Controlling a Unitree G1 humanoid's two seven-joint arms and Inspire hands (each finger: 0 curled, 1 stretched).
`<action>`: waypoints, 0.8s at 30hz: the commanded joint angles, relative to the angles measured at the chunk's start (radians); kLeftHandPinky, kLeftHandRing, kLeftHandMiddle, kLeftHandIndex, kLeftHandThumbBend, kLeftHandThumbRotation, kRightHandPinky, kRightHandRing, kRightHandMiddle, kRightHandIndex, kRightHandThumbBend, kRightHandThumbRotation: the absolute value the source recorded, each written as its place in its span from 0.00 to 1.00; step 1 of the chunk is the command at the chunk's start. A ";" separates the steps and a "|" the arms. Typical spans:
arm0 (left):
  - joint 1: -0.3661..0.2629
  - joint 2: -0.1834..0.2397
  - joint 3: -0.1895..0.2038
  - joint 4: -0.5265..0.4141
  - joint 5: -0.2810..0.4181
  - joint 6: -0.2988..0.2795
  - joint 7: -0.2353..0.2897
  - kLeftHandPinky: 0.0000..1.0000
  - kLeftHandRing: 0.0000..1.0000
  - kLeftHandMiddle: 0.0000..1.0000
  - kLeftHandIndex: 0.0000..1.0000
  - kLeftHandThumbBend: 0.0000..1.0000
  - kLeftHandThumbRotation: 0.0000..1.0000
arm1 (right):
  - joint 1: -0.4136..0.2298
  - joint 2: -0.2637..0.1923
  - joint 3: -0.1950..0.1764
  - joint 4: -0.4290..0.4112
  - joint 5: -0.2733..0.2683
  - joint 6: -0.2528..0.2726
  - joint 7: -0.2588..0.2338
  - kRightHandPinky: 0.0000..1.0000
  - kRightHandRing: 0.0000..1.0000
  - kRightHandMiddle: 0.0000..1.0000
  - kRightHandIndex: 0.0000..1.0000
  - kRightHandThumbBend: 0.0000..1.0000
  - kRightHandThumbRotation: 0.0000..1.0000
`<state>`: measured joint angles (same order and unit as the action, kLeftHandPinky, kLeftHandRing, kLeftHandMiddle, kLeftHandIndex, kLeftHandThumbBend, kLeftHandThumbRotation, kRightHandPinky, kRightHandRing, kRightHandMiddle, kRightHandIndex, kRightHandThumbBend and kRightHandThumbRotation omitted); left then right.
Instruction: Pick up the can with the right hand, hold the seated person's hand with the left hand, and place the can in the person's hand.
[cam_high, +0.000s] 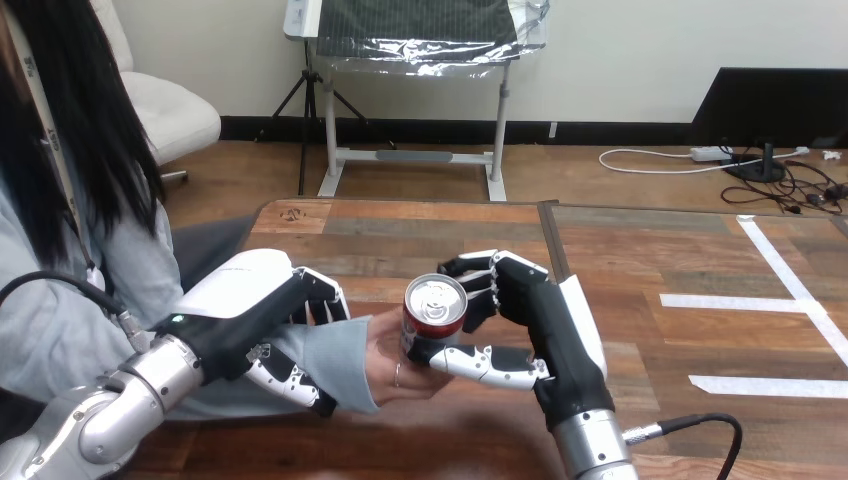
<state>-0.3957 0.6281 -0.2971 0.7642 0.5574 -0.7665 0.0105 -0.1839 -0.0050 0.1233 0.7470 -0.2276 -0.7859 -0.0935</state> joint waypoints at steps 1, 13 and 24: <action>-0.051 -0.015 0.051 -0.089 -0.030 -0.023 0.054 0.57 0.63 0.67 0.71 0.89 0.23 | -0.022 0.010 0.025 -0.019 0.004 -0.010 0.029 0.65 0.70 0.75 0.79 0.93 0.14; -0.008 -0.016 0.044 -0.084 -0.005 -0.042 0.124 0.81 0.84 0.85 0.88 0.99 0.42 | -0.013 -0.003 0.019 -0.020 -0.005 -0.035 0.023 0.85 0.86 0.87 0.92 0.99 0.32; 0.044 -0.030 0.049 -0.094 -0.040 -0.082 0.140 0.90 0.95 0.97 0.98 1.00 0.52 | -0.003 -0.022 0.017 -0.032 -0.018 -0.048 0.008 0.89 0.89 0.89 0.97 1.00 0.42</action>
<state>-0.3651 0.6132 -0.2813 0.6960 0.5488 -0.8183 0.1200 -0.1555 -0.0078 0.1497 0.7470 -0.2419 -0.7963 -0.0689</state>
